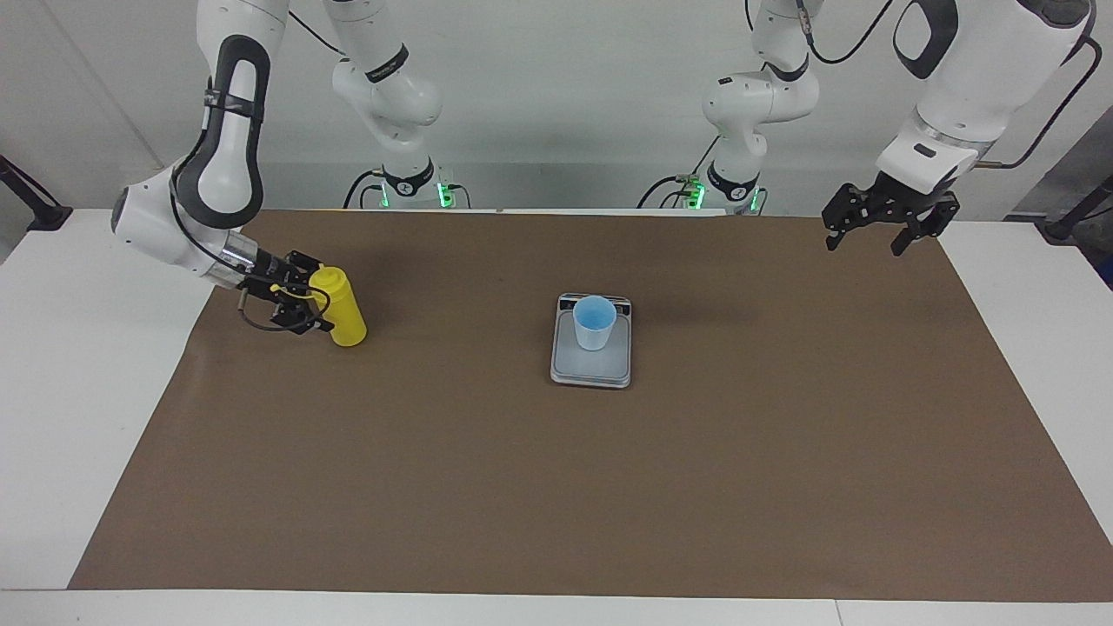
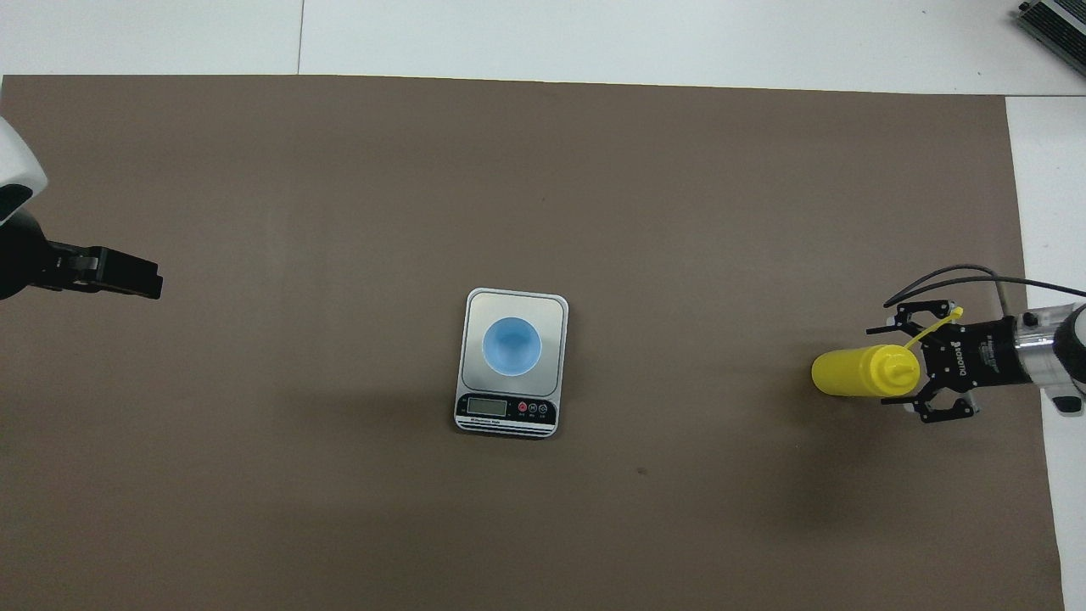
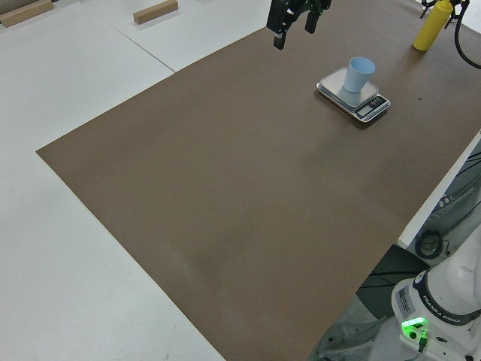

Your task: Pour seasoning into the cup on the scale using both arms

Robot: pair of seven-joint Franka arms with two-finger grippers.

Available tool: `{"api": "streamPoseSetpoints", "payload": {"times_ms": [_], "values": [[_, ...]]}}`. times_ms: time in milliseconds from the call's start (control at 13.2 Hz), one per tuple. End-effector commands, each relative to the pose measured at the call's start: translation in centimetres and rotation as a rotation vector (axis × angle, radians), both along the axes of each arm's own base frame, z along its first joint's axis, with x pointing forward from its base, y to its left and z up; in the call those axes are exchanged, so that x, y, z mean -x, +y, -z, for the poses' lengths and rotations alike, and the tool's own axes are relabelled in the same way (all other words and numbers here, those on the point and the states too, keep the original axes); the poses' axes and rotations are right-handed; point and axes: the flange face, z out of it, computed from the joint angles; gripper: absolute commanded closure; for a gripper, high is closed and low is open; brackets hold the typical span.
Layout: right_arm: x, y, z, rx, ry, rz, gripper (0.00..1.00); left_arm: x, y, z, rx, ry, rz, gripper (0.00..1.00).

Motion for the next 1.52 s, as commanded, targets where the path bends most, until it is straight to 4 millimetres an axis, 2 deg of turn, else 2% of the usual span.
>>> {"api": "streamPoseSetpoints", "payload": {"times_ms": [0, 227, 379, 606, 758, 910, 1137, 1213, 1440], "values": [[-0.7, -1.1, -4.3, 0.080, -0.073, -0.036, 0.00, 0.8, -0.1, -0.3, 0.006, 0.001, -0.021, 0.00], [-1.1, -1.4, -9.1, 0.257, -0.153, -0.202, 0.00, 0.8, -0.2, -0.3, 0.006, 0.001, -0.023, 0.00], [-0.9, -0.9, -11.7, 0.317, -0.195, -0.271, 0.00, 0.8, -0.2, -0.3, 0.007, -0.002, -0.023, 0.00], [-1.4, 3.3, -13.2, 0.367, -0.253, -0.477, 0.00, 0.7, -0.2, -0.4, 0.007, -0.003, -0.023, 0.00], [-1.9, 7.3, -13.8, 0.421, -0.283, -0.705, 0.00, 0.7, -0.3, -0.4, 0.007, -0.006, -0.021, 0.00], [-2.0, 10.8, -14.4, 0.447, -0.305, -0.826, 0.00, 0.7, -0.3, -0.4, 0.007, -0.006, -0.021, 0.00], [-1.9, 16.2, -17.4, 0.472, -0.381, -0.929, 0.00, 0.8, -0.3, -0.4, 0.007, -0.005, -0.021, 0.00], [-2.3, 17.6, -18.8, 0.488, -0.402, -0.965, 0.00, 0.7, -0.3, -0.4, 0.007, -0.006, -0.021, 0.00], [-3.8, 18.7, -22.7, 0.517, -0.457, -1.110, 0.00, 0.7, -0.3, -0.5, 0.007, -0.008, -0.021, 0.00]]}}
